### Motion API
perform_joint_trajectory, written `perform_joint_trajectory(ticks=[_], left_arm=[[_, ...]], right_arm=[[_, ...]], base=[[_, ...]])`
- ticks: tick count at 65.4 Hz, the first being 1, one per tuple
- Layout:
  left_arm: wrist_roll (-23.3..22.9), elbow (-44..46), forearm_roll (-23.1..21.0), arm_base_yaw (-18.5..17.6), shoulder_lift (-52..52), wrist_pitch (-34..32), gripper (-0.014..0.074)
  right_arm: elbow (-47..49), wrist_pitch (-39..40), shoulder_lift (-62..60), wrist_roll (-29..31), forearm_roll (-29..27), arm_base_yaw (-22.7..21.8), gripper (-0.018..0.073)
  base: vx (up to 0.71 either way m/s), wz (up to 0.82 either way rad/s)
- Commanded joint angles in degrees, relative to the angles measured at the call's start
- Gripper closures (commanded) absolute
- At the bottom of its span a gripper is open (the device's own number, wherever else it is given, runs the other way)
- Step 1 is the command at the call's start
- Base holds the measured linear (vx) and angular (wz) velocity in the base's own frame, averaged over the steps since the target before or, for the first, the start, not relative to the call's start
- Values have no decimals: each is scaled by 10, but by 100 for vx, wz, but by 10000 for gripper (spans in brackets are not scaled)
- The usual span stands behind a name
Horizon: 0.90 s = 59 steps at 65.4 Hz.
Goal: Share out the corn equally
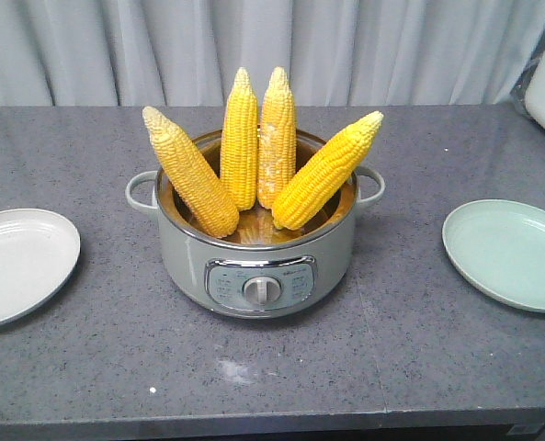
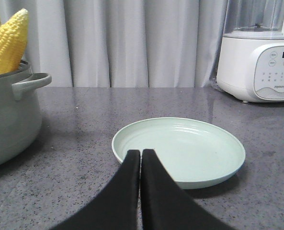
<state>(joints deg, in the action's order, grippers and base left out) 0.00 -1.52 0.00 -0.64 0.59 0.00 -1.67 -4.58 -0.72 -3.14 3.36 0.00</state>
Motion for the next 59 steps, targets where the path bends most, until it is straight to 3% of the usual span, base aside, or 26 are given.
perform_joint_trajectory(ticks=[1, 18, 25, 30, 37, 48, 59], left_arm=[[0, -8, -3, 0, 10, -40, 603], [-7, -2, -21, 0, 10, -71, 603], [-46, 19, -67, 0, 10, -135, 603], [-44, 64, -67, 0, 5, -126, 603], [-30, 148, -61, 0, -23, -69, 603], [11, 333, -48, 0, -115, 92, 603], [35, 480, -48, 0, -207, 207, 603]], right_arm=[[-4, 46, 0, 0, 6, -3, 570], [6, 95, 0, 0, 6, -3, 570], [47, 81, 0, -1, 6, -3, 570], [97, 46, 0, -1, 7, -3, 570], [167, -7, 14, 8, 20, -3, 570], [294, -86, 84, 28, 24, -3, 570], [394, -151, 176, 27, 6, -3, 570]], base=[[0, 0], [0, 0], [0, 0], [0, 0], [0, 0], [0, 0], [0, 0]])
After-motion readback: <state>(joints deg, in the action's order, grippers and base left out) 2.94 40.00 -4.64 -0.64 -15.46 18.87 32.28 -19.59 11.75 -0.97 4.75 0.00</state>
